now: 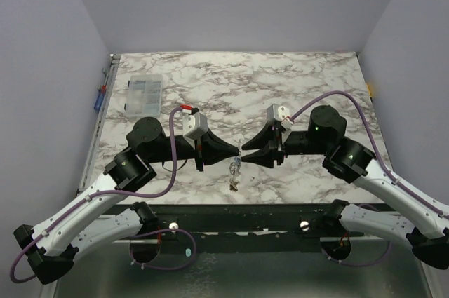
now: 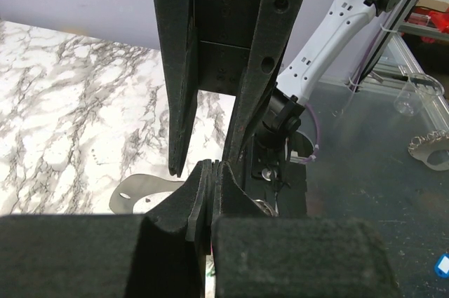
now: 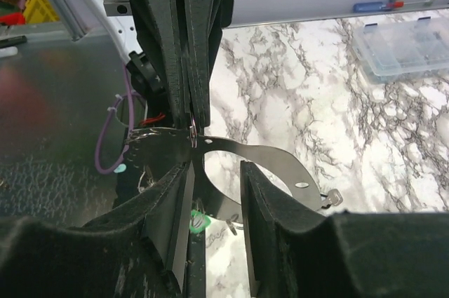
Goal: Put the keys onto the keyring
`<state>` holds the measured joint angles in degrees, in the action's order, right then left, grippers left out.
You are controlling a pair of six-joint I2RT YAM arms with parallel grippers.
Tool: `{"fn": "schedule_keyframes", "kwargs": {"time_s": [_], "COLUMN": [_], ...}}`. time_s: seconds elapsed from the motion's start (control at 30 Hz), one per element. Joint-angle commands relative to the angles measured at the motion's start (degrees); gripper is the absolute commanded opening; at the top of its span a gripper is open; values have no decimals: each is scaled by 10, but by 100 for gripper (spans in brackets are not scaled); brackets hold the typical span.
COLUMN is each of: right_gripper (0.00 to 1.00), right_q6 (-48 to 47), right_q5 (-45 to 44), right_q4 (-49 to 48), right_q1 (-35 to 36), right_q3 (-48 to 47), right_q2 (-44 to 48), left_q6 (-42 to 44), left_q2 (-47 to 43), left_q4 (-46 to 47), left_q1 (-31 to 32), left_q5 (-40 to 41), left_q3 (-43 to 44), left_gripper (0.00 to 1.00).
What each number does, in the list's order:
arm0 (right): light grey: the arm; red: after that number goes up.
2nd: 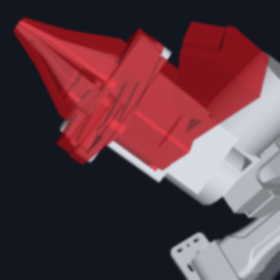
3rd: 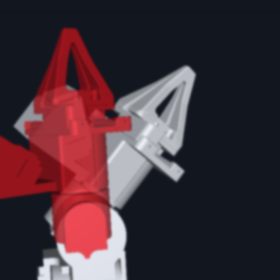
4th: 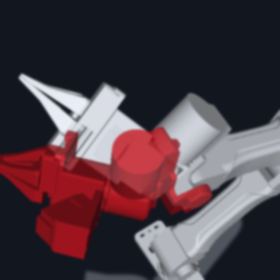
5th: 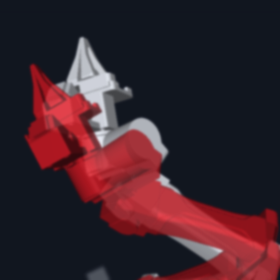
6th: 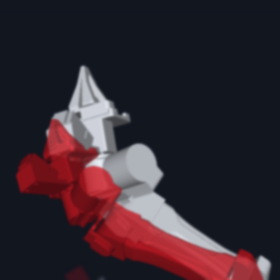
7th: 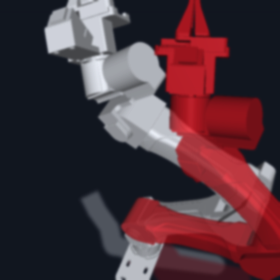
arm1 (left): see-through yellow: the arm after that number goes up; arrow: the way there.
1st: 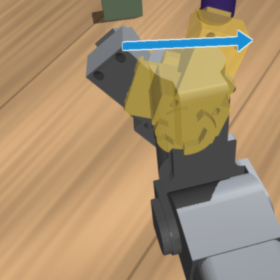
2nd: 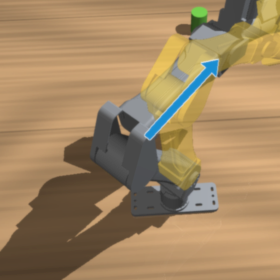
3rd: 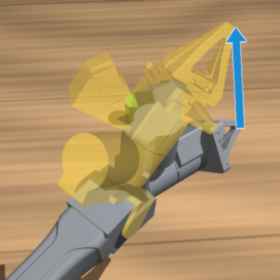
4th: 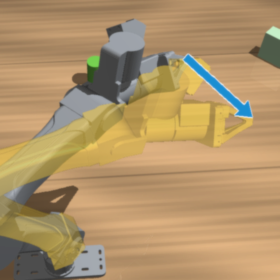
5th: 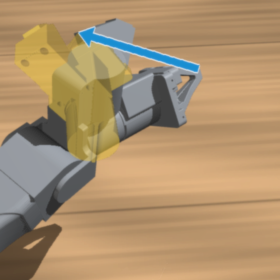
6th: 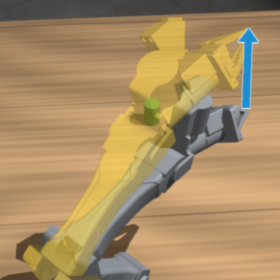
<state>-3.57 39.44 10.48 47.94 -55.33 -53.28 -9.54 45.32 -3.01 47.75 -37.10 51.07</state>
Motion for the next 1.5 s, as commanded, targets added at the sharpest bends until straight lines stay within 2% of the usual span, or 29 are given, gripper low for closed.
{"fn": "schedule_keyframes", "kwargs": {"time_s": [0.0,0.53,0.97,1.47], "right_gripper": [39,33,35,25], "right_q6": [-12,-4,-12,-20], "right_q5": [1,54,64,53], "right_q4": [29,74,89,95], "right_q1": [0,0,1,1], "right_q3": [-26,-75,-88,-88], "right_q2": [-1,-49,-52,-64], "left_q6": [7,9,14,13], "left_q2": [-5,-1,6,12], "left_q4": [13,19,20,24], "left_q1": [2,2,2,2], "left_q5": [-18,-16,-17,-21], "left_q3": [9,-2,-5,-6], "left_gripper": [0,0,0,0]}}
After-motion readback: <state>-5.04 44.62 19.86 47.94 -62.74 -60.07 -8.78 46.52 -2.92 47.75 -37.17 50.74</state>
